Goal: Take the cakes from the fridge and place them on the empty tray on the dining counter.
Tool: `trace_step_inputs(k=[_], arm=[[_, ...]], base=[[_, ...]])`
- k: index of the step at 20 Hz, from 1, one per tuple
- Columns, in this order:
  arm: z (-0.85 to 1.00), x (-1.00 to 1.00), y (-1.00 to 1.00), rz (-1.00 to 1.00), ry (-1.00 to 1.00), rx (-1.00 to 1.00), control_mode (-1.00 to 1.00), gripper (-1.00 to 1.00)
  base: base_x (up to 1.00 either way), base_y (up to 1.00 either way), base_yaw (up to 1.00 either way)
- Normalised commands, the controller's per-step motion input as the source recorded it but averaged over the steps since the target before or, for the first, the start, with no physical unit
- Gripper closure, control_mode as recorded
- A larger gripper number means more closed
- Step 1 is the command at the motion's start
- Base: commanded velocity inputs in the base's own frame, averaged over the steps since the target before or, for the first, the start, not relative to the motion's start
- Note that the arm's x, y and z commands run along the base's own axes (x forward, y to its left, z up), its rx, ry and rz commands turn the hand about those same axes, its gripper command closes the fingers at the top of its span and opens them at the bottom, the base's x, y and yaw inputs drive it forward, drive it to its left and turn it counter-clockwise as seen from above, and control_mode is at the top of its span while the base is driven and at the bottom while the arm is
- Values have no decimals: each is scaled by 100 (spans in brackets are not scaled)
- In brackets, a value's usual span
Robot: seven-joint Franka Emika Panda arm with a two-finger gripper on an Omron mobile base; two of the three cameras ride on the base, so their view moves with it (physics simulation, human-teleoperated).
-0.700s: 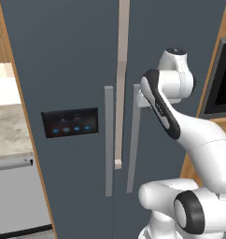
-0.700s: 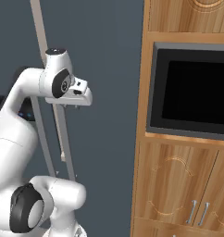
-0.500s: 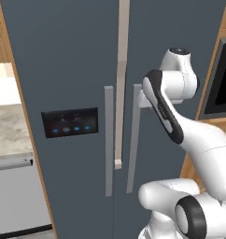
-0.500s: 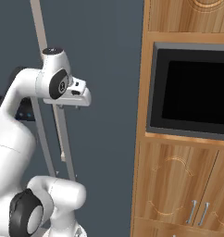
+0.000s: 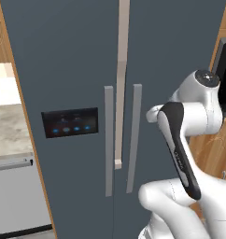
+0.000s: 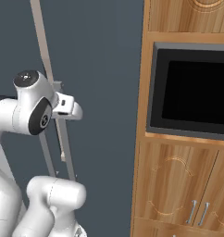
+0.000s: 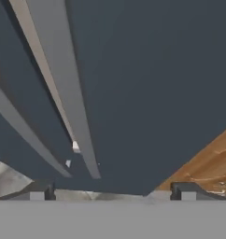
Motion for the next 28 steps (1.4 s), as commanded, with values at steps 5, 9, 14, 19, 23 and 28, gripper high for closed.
trace_step_inputs(k=[5, 9, 14, 19, 23, 28], arm=[[-13, -29, 4, -3, -11, 0, -100, -100], [-12, 0, 1, 0, -1, 0, -100, -100], [0, 1, 0, 0, 0, 0, 100, -100], [0, 0, 0, 0, 0, 0, 100, -100], [0, 0, 0, 0, 0, 0, 100, -100], [0, 0, 0, 0, 0, 0, 100, -100]], base=[[0, 0, 0], [0, 0, 0], [-2, 0, 0], [-49, 10, 0], [-56, 25, 0], [-27, 53, 0]])
